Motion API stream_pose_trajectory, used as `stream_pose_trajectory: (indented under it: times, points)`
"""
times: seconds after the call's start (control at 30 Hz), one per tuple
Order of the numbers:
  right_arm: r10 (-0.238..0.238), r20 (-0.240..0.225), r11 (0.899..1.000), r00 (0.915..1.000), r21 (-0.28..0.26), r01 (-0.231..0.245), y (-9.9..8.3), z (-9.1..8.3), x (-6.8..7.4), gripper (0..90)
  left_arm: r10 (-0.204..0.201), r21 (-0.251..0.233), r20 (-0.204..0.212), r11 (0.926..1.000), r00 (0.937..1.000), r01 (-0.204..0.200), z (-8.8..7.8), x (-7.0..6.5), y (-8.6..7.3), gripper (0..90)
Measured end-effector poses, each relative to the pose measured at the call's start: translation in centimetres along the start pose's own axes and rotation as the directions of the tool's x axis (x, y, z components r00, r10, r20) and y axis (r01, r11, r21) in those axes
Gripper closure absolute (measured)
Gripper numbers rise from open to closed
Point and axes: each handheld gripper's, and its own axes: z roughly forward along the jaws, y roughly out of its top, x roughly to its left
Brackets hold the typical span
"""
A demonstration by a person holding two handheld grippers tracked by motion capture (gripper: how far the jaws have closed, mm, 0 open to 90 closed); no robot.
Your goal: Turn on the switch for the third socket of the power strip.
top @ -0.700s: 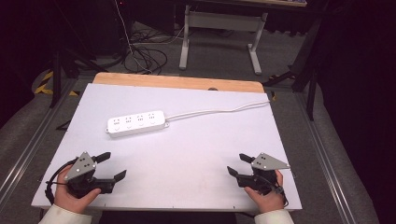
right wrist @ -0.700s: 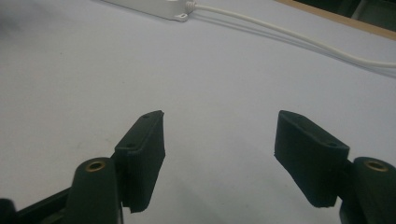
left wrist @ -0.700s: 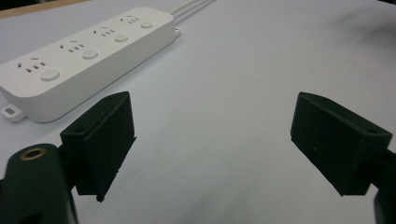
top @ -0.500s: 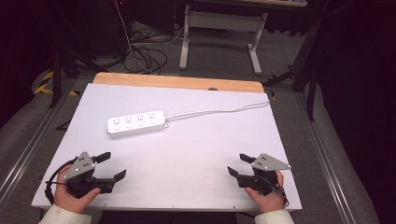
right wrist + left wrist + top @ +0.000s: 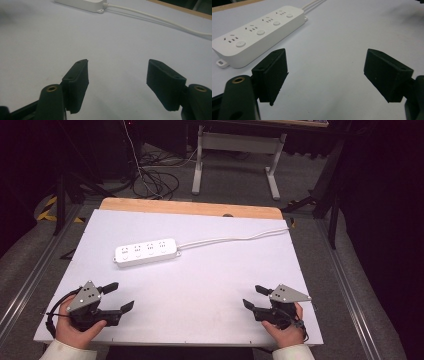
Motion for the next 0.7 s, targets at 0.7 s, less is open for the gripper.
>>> stream_pose_trajectory:
  times: [0.7]
  points:
    - [-0.003, -0.009, 1.000, 1.0000, -0.014, 0.003, 0.1, -0.1, 0.1, 34.7, -0.032, 0.034, 0.034, 0.9989, 0.9989, 0.031, -0.7, 0.6, 3.1, 23.8]
